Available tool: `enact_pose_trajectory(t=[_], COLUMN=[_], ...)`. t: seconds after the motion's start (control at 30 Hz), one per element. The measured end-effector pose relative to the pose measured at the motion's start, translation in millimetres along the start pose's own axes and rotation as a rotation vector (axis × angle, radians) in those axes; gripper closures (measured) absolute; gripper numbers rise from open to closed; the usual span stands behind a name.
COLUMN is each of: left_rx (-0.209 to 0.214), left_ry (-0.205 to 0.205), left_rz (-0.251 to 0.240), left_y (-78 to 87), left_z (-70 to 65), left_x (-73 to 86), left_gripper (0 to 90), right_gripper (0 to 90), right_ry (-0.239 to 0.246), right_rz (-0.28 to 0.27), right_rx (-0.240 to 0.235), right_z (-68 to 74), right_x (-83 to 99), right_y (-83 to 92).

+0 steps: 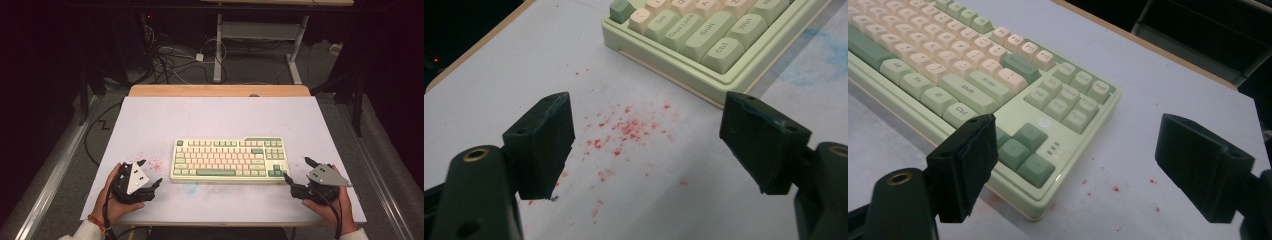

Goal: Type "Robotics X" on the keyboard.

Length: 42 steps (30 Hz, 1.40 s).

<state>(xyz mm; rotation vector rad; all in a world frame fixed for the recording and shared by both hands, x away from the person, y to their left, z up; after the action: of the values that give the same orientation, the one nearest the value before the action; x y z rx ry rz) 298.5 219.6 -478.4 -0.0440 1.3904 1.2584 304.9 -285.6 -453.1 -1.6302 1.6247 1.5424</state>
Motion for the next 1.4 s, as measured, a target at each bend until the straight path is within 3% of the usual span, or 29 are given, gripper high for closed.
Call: enact_pose_trajectory(t=[0.27, 0.33, 0.47, 0.67, 0.8, 1.2, 1.4], left_rx=[0.001, 0.002, 0.003, 0.012, 0.018, 0.036, 0.048], left_ry=[0.001, -0.001, 0.012, 0.020, 0.015, 0.028, 0.042], left_rz=[-0.007, -0.003, -0.008, -0.002, 0.006, 0.036, 0.028], left_y=[2.7, 2.9, 4.2, 1.9, 0.0, -3.6, -3.2], left_z=[-0.8, -0.7, 0.5, 0.3, -0.4, -2.2, -1.1], left_x=[1.5, 2.8, 3.0, 2.2, 1.5, 1.8, 2.1], left_gripper=[20.9, 20.9, 20.8, 20.8, 20.8, 20.9, 20.9], right_gripper=[21.1, 25.2, 41.0, 77.0, 90.0, 90.0, 90.0], right_ry=[-0.004, -0.012, -0.013, -0.007, 0.015, 0.052, 0.100], right_rz=[-0.002, -0.016, -0.026, -0.022, 0.008, 0.071, 0.122], right_rx=[0.006, -0.027, -0.053, -0.100, -0.139, -0.219, -0.273], right_z=[0.7, -0.6, -1.3, -4.9, -4.9, 5.1, 25.2], right_x=[-0.8, -1.3, -1.9, -10.2, -18.6, -38.8, -44.7], right_y=[2.2, 4.6, 6.8, 5.3, -0.8, -28.5, -55.9])
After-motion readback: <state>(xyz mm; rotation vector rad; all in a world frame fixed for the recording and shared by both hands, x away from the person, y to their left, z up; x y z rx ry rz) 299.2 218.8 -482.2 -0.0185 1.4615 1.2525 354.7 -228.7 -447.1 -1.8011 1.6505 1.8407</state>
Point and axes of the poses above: each handheld gripper's, and its own axes: y roughly backward along the jaws, x roughly out of its underside, z roughly to its left, the point moved 1 cm from there along -y, roughly forward along the jaws, and after that the axes turned 5 degrees about x, right-handed, at the moved point
